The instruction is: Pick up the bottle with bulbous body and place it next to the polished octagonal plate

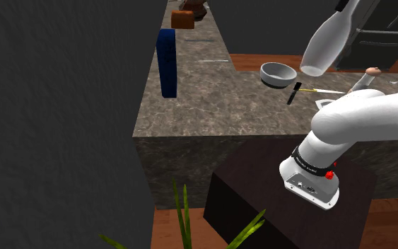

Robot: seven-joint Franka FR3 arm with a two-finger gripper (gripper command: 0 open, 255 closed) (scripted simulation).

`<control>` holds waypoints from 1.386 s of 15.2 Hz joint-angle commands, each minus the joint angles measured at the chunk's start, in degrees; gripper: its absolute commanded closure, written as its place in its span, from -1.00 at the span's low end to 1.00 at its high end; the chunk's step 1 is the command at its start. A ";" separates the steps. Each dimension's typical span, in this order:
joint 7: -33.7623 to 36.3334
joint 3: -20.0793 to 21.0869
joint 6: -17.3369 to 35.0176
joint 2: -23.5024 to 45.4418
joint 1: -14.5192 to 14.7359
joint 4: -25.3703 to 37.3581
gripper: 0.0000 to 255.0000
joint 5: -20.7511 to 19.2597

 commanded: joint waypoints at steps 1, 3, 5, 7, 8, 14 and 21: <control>-1.77 -0.85 -3.05 -1.49 -0.61 1.73 1.00 -1.06; -3.68 -1.88 -5.76 -2.67 -1.12 3.52 1.00 -2.25; -5.67 -2.95 -8.45 -3.61 -1.53 5.59 1.00 -3.51; -7.77 -4.05 -11.11 -4.30 -1.86 7.92 1.00 -4.83; -9.51 -4.95 -13.21 -4.69 -2.02 9.97 1.00 -5.94; -9.03 -5.48 -9.87 -8.29 -2.87 3.08 1.00 -6.88; -8.65 -6.40 -6.17 -12.14 -3.90 -4.42 1.00 -8.16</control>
